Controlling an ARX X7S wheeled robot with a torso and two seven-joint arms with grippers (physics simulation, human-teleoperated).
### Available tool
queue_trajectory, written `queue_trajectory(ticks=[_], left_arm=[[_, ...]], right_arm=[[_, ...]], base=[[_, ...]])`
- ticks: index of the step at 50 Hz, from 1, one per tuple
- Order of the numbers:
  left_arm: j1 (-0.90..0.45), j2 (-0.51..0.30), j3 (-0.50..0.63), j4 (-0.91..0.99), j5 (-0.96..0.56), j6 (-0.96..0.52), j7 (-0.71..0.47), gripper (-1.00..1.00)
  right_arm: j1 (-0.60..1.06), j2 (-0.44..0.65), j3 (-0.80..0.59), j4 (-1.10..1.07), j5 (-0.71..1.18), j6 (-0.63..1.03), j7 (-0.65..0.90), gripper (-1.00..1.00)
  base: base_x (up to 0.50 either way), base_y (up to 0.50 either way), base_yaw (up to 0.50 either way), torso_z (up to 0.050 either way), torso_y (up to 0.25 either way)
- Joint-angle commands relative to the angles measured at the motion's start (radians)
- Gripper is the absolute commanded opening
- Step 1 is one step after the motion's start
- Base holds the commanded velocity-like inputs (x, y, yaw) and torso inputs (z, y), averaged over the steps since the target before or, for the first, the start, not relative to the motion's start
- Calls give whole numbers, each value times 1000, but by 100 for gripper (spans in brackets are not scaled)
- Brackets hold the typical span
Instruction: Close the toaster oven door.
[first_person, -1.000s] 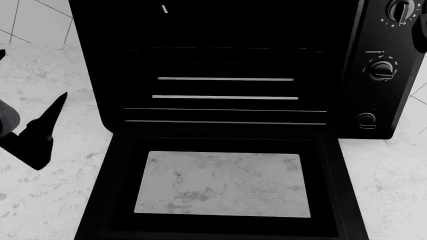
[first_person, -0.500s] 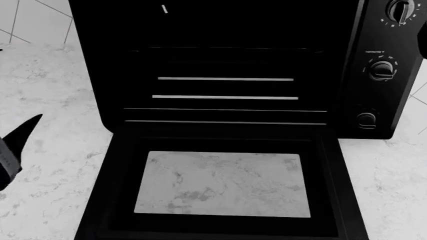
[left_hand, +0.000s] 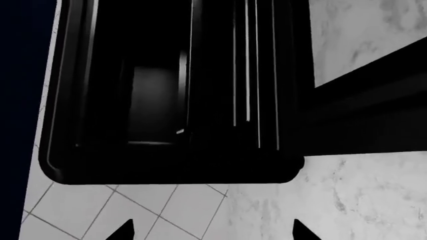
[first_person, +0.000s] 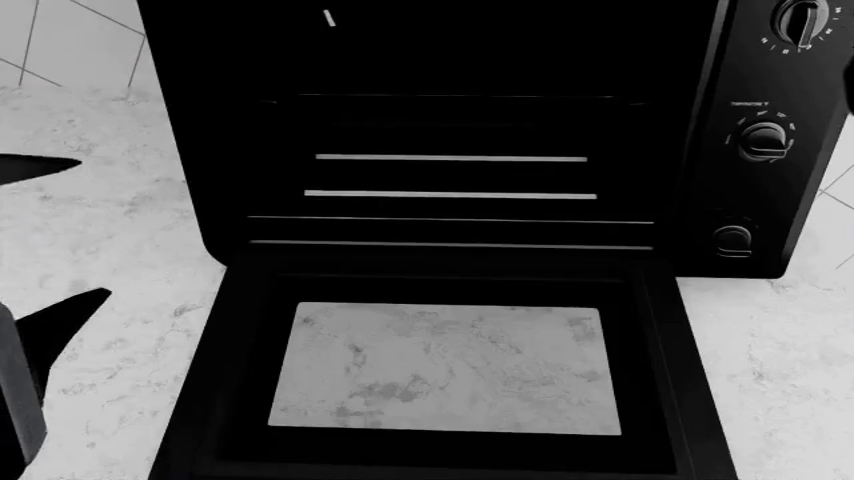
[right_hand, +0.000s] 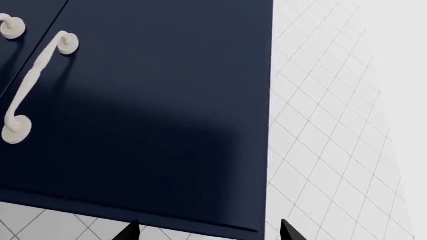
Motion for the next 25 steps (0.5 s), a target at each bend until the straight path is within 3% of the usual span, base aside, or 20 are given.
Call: queue_trajectory(ticks=[1, 25], left_arm=[[9, 4, 43, -19, 41, 73, 14, 100], [49, 6, 106, -76, 105, 158, 7, 100]], right_arm=[[-6, 15, 7, -1, 15, -11, 11, 100], [-12, 35, 5, 0, 34, -31, 28, 100]], base=[[0, 0, 0, 0, 0], [0, 0, 0, 0, 0]])
